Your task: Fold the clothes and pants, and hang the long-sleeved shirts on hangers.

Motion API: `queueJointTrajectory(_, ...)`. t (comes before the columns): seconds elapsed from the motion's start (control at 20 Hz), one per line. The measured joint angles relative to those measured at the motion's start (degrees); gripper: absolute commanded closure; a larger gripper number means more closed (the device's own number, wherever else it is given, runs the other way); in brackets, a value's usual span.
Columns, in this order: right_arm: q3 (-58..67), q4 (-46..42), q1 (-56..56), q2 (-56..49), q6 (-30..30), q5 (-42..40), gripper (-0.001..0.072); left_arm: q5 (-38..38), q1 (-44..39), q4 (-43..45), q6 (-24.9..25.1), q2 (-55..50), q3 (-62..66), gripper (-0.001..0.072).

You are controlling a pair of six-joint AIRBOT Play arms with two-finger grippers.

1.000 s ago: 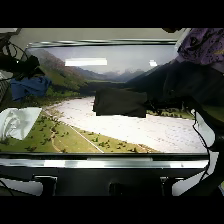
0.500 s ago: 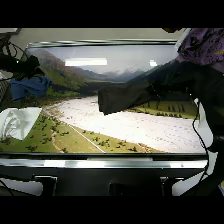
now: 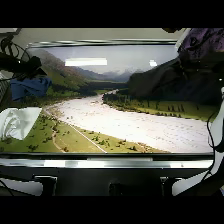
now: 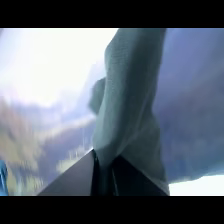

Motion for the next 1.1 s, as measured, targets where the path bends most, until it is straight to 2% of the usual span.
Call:
queueJointTrajectory(0.25, 3.56, -5.46, -8.2, 1.42, 5.18, -0.22, 0.068, -0.11, -0.31, 0.0, -0.04, 0.0, 0.0, 0.0689)
queueJointTrajectory(0.45, 4.2, -13.2, -14.29, 3.82, 10.4, -1.97, 0.0682, -0.17, -0.39, 0.0, -0.07, 0.0, 0.0, 0.0689)
queueJointTrajectory(0.7, 3.23, -31.47, -18.64, 7.13, 20.52, -11.74, 0.0681, -1.16, -0.39, 0.02, -0.09, 0.0, 0.0, 0.0689)
queueJointTrajectory(0.9, -2.1, -41.51, -19.69, 9.18, 21.99, -18.56, 0.068, -1.79, -0.39, 0.02, -0.09, 0.0, 0.0, 0.0689)
queueJointTrajectory(1.1, -14.56, -49.22, -19.98, 13.55, 21.75, -22.03, 0.0679, -2.36, -0.39, 0.02, -0.07, 0.0, 0.0, 0.0689)
